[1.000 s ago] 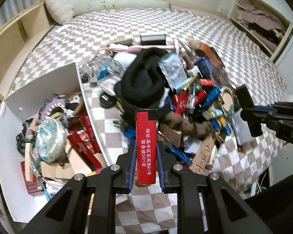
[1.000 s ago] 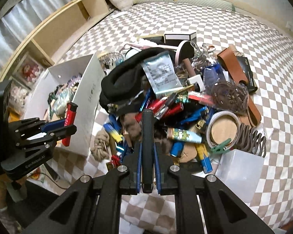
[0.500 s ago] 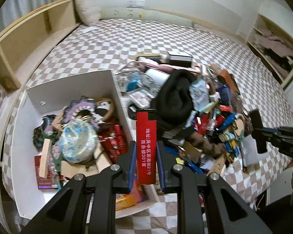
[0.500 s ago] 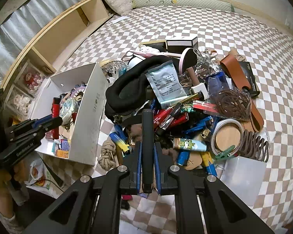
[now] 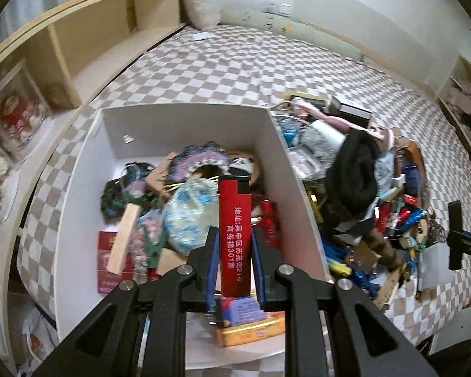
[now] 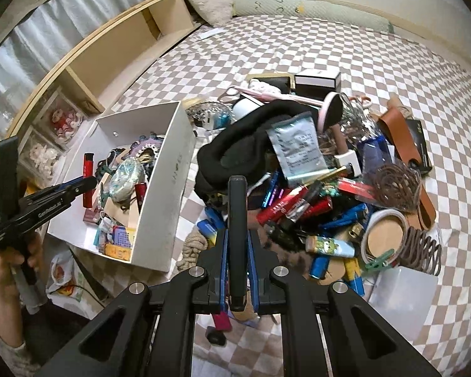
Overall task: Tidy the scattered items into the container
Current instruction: 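Carry the red lighter with the left tool over the white box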
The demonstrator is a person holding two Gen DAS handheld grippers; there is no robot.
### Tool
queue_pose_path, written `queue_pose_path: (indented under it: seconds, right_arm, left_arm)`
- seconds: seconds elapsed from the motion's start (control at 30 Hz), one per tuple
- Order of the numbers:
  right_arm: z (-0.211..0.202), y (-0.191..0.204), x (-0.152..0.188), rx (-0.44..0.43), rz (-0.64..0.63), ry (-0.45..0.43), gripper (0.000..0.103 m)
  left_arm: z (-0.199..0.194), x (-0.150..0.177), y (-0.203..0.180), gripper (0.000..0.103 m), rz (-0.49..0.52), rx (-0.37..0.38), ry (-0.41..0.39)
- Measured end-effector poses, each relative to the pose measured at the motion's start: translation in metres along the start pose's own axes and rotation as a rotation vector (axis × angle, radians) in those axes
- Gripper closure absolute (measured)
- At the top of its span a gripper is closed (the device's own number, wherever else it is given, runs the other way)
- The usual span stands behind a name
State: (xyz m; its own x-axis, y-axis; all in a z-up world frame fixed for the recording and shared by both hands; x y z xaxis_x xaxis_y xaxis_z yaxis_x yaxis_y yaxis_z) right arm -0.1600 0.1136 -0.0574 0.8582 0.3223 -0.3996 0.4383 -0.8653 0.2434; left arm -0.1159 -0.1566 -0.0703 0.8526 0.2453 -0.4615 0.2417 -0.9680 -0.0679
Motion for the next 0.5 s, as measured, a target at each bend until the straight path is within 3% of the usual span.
queue_pose_path:
  seconds: [0.5]
  right_arm:
    - [0.018,0.046,-0.010,-0.009,-0.071,0.014,0.091]
  left_arm:
    - [0.011,0.017,0.053,0.084,-0.071,-0.063,0.043]
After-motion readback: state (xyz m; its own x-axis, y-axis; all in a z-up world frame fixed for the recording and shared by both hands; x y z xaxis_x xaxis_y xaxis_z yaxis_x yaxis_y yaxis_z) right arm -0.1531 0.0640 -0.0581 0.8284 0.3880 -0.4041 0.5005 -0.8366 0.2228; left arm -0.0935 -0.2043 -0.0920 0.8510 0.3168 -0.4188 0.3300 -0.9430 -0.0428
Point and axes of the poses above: each gripper's, at about its wrist camera, not at the fingertips, and z roughly the way its jaws point, y to its left, x to its underside, the point moved 7 cm from there along z, roughly the way its jaws point, and after that the axes turned 3 degrees about y, right-handed, at the moved point
